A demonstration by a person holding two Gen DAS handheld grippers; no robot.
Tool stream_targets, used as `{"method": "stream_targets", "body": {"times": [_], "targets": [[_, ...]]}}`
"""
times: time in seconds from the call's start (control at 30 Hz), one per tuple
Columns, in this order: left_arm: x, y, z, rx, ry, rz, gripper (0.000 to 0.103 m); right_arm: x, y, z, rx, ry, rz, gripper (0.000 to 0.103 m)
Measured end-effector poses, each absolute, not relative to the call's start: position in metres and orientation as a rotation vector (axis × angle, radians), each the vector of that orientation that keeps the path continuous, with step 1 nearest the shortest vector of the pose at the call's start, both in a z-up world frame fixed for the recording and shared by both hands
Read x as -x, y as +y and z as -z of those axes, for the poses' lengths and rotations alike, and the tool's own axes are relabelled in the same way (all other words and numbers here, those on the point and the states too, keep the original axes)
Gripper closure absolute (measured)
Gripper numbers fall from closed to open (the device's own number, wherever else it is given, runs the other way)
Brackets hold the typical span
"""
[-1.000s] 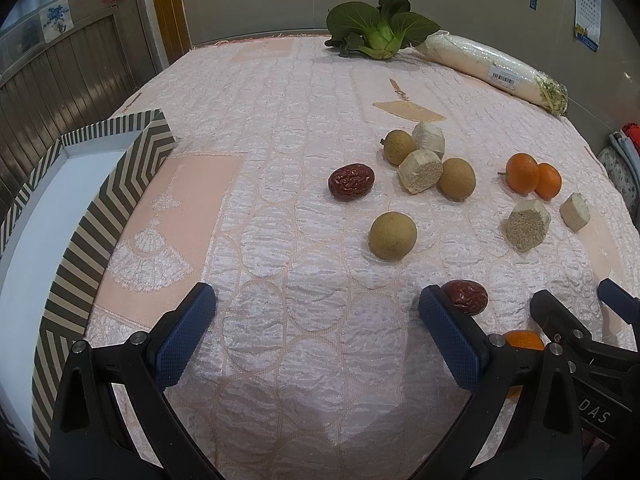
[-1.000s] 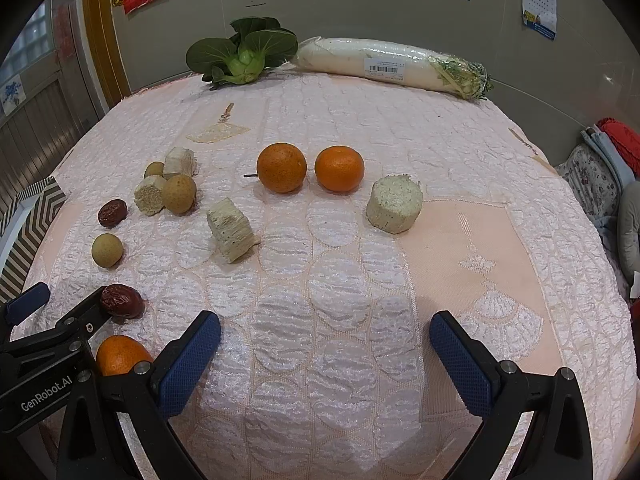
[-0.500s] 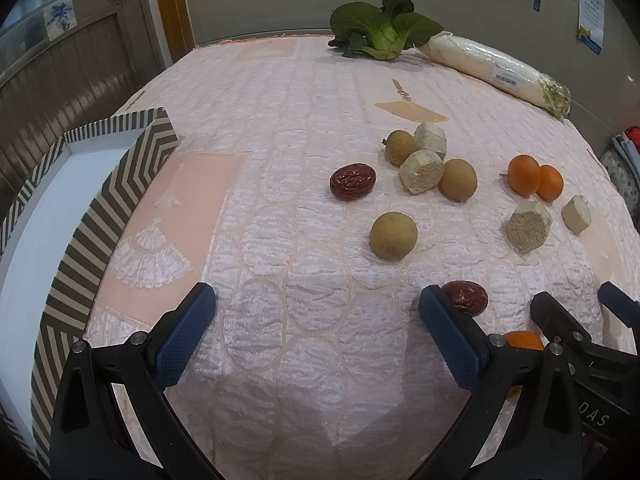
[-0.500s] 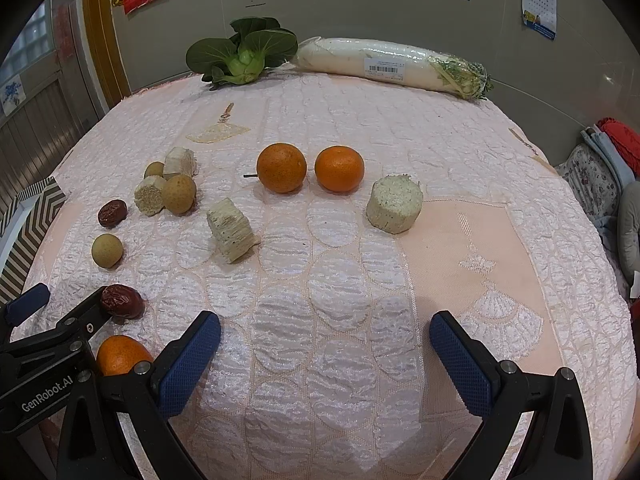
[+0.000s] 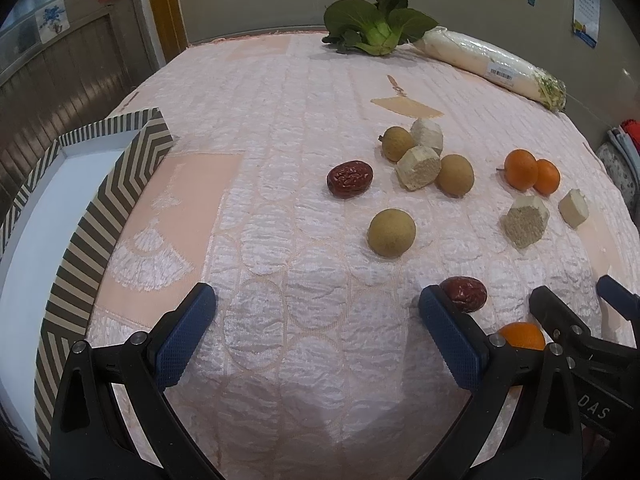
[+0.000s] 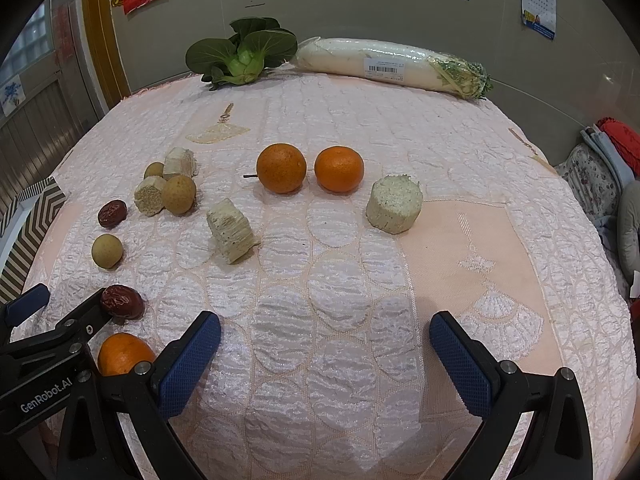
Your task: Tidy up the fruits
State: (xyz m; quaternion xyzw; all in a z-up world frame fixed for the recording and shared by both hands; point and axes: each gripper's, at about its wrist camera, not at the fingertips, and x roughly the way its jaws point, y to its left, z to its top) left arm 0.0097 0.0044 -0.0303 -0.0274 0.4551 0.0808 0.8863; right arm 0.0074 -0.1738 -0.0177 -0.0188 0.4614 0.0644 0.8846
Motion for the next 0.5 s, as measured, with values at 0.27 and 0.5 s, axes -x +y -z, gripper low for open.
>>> {"method": "stream_targets", "body": {"times": [0.27,0.5], "targets": [[-0.011,0.006,0.029,0.041,0.978,-0.138,0.000,-0.010,-0.175,0.016,0.040,0.962,-0.134,0.000],[-0.002,0.001,0.017,-0.015,0.954,-0.102,0.001,-0.003,-0.183,0.006,0.033,0.955,-0.136,0.000]]}}
